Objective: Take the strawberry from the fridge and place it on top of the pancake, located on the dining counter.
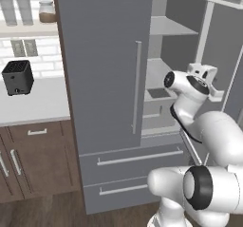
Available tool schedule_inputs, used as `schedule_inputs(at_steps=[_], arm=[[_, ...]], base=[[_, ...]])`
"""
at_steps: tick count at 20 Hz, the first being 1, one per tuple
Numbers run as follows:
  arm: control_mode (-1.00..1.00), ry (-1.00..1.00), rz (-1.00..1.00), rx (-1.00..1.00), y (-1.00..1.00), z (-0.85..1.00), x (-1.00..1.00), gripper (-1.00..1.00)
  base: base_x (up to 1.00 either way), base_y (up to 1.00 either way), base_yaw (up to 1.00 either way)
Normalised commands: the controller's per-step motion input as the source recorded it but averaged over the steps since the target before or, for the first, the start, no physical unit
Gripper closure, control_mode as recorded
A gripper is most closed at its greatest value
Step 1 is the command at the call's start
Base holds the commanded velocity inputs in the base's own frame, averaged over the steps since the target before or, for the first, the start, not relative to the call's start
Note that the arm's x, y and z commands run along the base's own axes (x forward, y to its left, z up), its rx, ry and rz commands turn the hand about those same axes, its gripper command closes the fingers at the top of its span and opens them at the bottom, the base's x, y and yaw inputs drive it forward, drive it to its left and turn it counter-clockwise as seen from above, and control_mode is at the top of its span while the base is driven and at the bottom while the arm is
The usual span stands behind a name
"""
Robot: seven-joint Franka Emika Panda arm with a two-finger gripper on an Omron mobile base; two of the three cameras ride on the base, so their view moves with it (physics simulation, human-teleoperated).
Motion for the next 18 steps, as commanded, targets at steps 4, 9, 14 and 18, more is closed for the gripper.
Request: schedule_inputs(at_steps=[4,9,14,18], arm=[[-1.00,0.00,-0.04,0.00,-0.65,-0.03,0.00,-1.00],[-1.00,0.00,-0.01,0.00,-0.24,0.00,0.00,-1.00],[-1.00,0.00,0.00,0.11,0.41,0.00,-0.13,-1.00],[-1.00,0.01,0.00,0.14,0.98,0.00,-0.14,-1.00]], base=[[0.00,0.00,0.00],[0.00,0.00,0.00],[0.00,0.00,0.00],[0.00,0.00,0.00]])
